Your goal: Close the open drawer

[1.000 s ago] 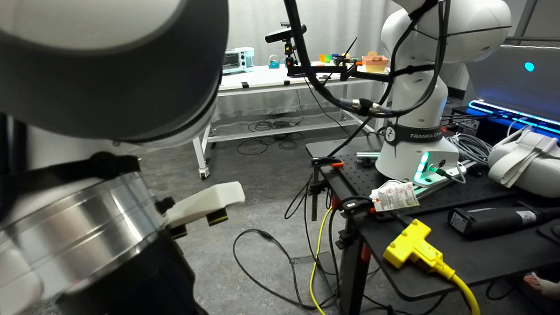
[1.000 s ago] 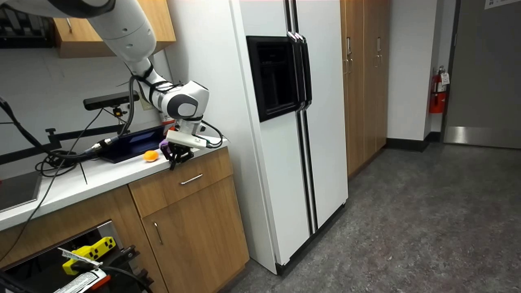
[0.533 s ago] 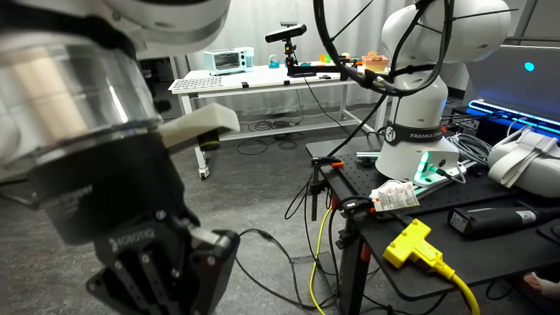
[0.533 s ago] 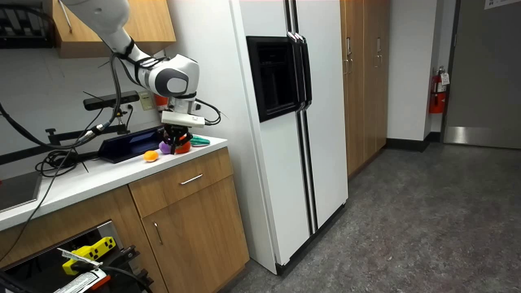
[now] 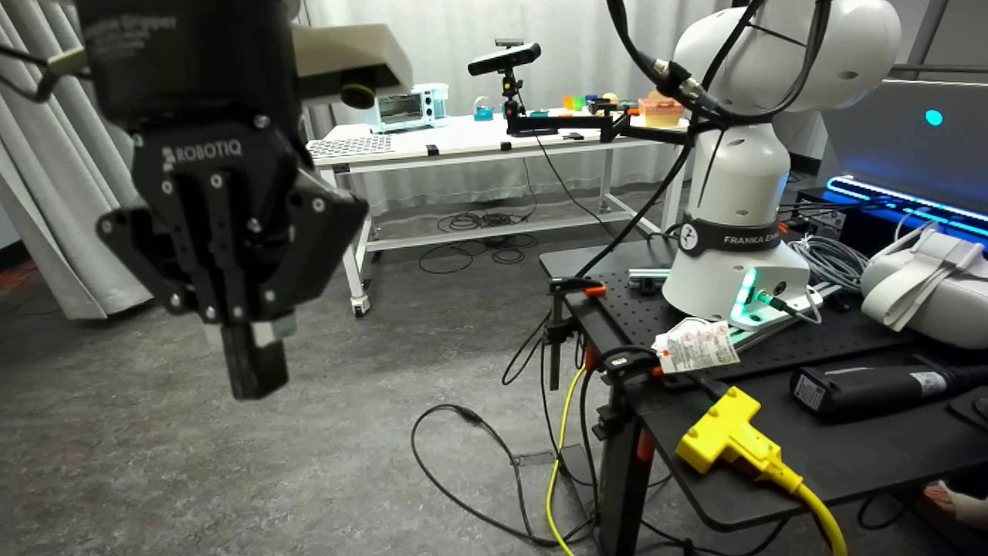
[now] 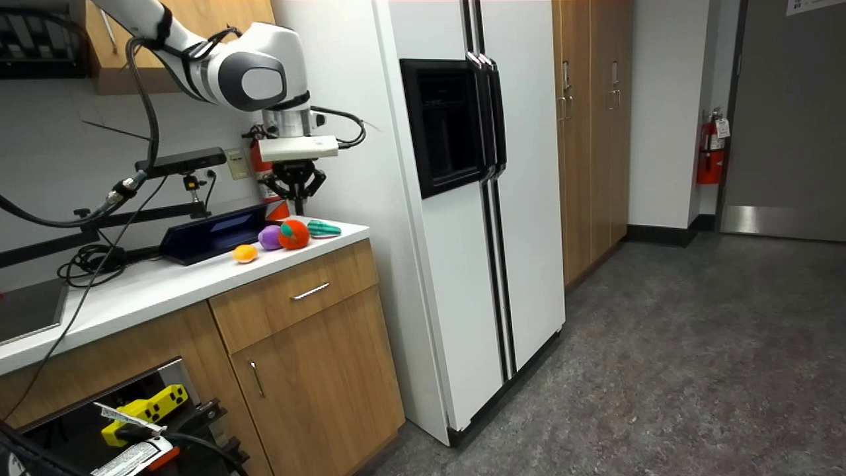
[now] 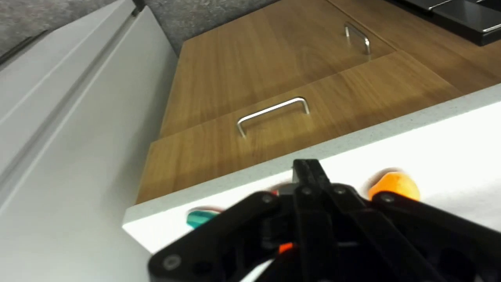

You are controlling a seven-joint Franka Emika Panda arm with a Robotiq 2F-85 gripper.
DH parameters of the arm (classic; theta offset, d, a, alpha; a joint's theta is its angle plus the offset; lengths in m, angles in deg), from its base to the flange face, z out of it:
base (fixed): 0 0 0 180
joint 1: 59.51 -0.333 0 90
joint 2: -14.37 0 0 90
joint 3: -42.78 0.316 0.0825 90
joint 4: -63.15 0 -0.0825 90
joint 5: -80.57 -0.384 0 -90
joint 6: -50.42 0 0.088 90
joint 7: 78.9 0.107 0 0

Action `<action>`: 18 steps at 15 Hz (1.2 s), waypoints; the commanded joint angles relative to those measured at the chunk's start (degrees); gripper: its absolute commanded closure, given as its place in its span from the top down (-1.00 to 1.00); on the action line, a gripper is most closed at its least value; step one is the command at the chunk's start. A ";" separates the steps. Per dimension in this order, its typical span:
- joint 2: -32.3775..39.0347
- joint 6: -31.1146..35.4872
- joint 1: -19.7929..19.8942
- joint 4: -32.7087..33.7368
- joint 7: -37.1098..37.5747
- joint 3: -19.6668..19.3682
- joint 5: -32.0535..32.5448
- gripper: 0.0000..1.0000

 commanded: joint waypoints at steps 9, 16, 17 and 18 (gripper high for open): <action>-7.97 6.14 -3.70 -4.72 -6.26 -7.00 -13.77 -1.00; -10.78 4.09 -4.56 -6.44 -10.72 -9.57 -22.78 0.27; -11.13 3.67 -4.64 -6.68 -11.24 -9.97 -23.84 0.41; -11.54 3.38 -4.68 -7.00 -11.74 -10.28 -24.66 0.57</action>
